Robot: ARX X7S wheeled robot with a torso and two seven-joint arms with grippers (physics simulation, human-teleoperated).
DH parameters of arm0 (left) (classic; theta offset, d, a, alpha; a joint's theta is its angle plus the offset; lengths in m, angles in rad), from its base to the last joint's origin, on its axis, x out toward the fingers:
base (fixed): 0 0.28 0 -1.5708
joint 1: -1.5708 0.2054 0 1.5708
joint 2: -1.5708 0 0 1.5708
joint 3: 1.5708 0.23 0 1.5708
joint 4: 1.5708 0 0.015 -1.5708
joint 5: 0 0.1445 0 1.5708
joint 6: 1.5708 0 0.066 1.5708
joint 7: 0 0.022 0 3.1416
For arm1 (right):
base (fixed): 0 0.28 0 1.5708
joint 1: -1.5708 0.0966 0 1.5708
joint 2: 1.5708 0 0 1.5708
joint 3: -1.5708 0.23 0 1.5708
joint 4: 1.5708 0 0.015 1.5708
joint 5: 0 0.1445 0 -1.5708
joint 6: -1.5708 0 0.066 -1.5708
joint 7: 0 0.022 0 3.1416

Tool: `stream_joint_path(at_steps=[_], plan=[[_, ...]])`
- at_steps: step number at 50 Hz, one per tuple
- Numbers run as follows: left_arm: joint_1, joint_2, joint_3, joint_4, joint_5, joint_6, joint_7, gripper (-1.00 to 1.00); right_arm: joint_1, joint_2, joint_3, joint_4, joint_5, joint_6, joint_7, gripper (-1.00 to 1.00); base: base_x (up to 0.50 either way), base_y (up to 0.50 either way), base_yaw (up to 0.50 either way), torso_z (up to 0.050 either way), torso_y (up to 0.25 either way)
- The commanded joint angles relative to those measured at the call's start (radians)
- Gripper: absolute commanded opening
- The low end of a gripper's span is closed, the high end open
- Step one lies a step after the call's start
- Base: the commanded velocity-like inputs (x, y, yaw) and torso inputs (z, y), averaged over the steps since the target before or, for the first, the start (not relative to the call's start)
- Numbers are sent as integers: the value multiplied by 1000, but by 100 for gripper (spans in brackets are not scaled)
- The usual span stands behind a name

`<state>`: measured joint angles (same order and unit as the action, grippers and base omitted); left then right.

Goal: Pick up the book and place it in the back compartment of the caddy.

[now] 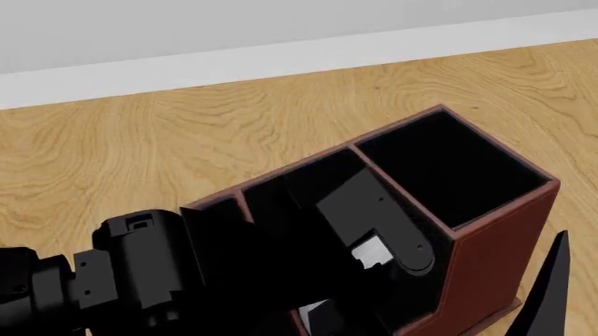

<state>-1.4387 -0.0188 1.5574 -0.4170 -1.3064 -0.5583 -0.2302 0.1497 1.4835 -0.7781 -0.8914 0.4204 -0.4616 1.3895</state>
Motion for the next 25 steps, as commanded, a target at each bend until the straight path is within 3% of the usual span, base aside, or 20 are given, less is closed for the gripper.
stream_joint_path(at_steps=[1,13,14,25], plan=[[37,19,4,-19,-47,33,27,-100,-13,-15,30,-2,-25,0,-17,100,0,0,0,0,0],[80,19,1,-21,-2,32,25,-100,-27,-5,28,8,-39,-23,-4,100,-1,1,1,0,0],[77,19,3,-11,15,34,36,100,-27,-6,29,8,-38,-23,-6,100,0,0,0,0,0],[47,19,1,-22,-3,40,37,100,-15,-20,37,-1,-23,-1,-28,100,0,0,0,0,0]])
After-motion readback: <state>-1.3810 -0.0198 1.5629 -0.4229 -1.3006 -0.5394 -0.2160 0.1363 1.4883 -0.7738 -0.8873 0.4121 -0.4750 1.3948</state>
